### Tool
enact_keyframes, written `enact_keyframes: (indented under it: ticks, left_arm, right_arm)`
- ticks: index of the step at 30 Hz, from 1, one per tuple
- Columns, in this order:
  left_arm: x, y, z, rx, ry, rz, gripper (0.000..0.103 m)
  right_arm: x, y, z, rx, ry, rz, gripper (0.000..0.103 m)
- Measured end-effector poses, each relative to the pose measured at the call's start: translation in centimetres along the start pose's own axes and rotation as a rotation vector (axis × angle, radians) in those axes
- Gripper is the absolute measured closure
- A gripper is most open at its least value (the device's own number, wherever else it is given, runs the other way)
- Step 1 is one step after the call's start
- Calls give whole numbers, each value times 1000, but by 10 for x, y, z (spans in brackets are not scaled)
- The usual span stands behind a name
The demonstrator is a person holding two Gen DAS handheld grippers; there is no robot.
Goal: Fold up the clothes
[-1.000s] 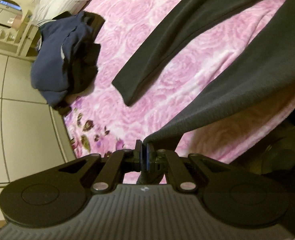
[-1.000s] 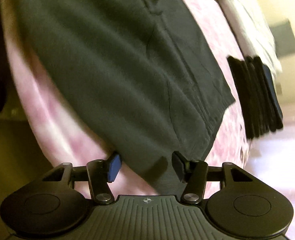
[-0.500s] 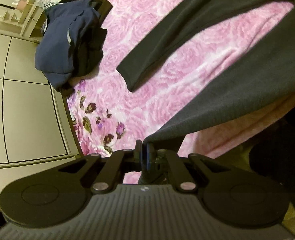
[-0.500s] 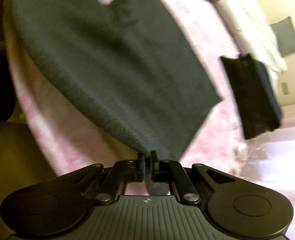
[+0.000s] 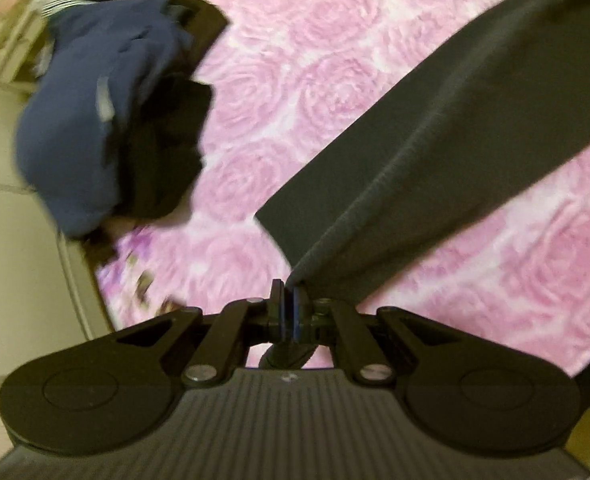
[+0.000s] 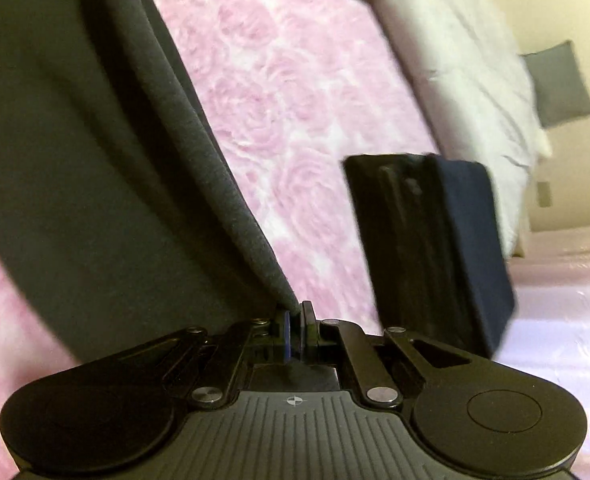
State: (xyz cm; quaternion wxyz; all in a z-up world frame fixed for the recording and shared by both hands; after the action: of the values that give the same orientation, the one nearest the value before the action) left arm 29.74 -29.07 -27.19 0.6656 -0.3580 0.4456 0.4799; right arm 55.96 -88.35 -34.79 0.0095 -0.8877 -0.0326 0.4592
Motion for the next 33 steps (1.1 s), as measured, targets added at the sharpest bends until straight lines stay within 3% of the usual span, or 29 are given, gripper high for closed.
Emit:
enact_keyframes:
  ticks: [3,12,17,21,23,25,26,30,33]
  left_arm:
    - [31,-21,7,57,30,4,100]
    - [73,-53,40,78,82,-5,100]
    - [112,-65,34,88,68,23,99]
    - [128,-72,27,117,6,42,90]
    - [126,-75,25,129,-36,37,84]
    - [119,-78,24,138,-66,30,74]
    - [113,-80,23,142,-84,22,72]
    - [76,-94,15,123,-150,-57,68]
    - [48,-110,-15,125,-121,-131,65]
  right_arm:
    - [28,-10,0,8,-31,47,101]
    - [57,-10,-15,94,-40,138,101]
    - [103,-18,-11,158,-82,169,101]
    - [126,-24,-8,177,-76,176,100]
    - [125,-23,-12,209,-50,168,82]
    - [120,-20,-18,259,-31,155,39]
    - [115,-16,-23,300,-26,142,35]
    - [81,11,-32,529,-52,135,35]
    - [56,51,-27,820,-103,156,35]
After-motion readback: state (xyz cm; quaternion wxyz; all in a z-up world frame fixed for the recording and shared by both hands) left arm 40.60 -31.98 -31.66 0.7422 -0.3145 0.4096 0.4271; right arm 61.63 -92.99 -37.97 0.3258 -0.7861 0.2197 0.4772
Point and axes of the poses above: each gripper's, at about its wrist camera, not at the fingertips, and x roughly the way its jaws point, z to its left, y to its underside, the point moved 3 cm from there along x, roughly the way its jaws point
